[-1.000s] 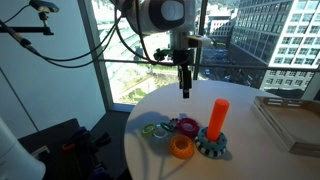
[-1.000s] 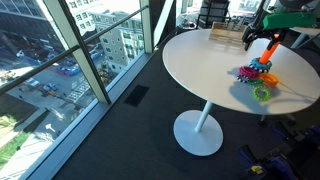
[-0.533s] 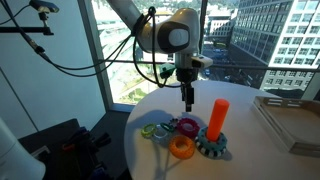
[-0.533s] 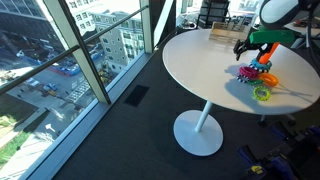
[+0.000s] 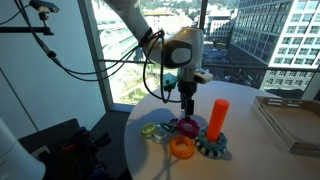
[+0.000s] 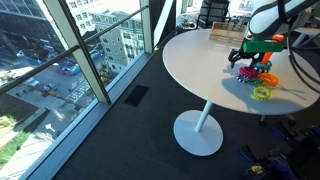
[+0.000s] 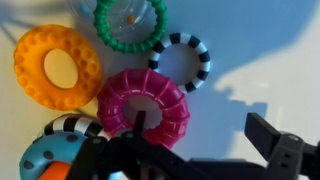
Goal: Put the pink ring around the orange rod
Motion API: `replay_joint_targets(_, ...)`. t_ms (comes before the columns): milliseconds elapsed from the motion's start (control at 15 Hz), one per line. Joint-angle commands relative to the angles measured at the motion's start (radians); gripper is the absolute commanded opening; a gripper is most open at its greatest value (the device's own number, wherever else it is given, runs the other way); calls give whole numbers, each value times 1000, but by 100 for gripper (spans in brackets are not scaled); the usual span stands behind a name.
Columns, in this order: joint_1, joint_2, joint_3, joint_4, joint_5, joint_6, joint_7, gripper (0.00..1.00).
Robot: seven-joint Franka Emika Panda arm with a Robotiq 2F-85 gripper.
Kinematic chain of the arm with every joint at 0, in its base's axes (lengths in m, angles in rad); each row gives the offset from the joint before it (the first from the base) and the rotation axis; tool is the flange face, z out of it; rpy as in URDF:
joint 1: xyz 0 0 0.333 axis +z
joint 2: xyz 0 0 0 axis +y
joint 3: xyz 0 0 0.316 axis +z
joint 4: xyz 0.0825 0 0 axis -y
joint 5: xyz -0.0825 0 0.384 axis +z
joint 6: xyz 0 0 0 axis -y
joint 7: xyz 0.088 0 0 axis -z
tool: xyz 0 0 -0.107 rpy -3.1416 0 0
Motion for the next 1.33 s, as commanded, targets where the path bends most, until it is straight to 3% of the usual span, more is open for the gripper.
replay_joint_targets(0, 1, 36, -15, 44, 38, -11, -50, 100)
replay_joint_targets(333, 0, 54, -26, 47, 48, -10, -63, 100)
replay_joint_targets(467, 0, 58, -30, 47, 48, -8, -63, 73)
replay_joint_targets(1000, 14, 4, -48, 38, 29, -42, -52, 10)
replay_joint_targets(1267, 28, -62, -57, 27, 12, -66, -45, 10)
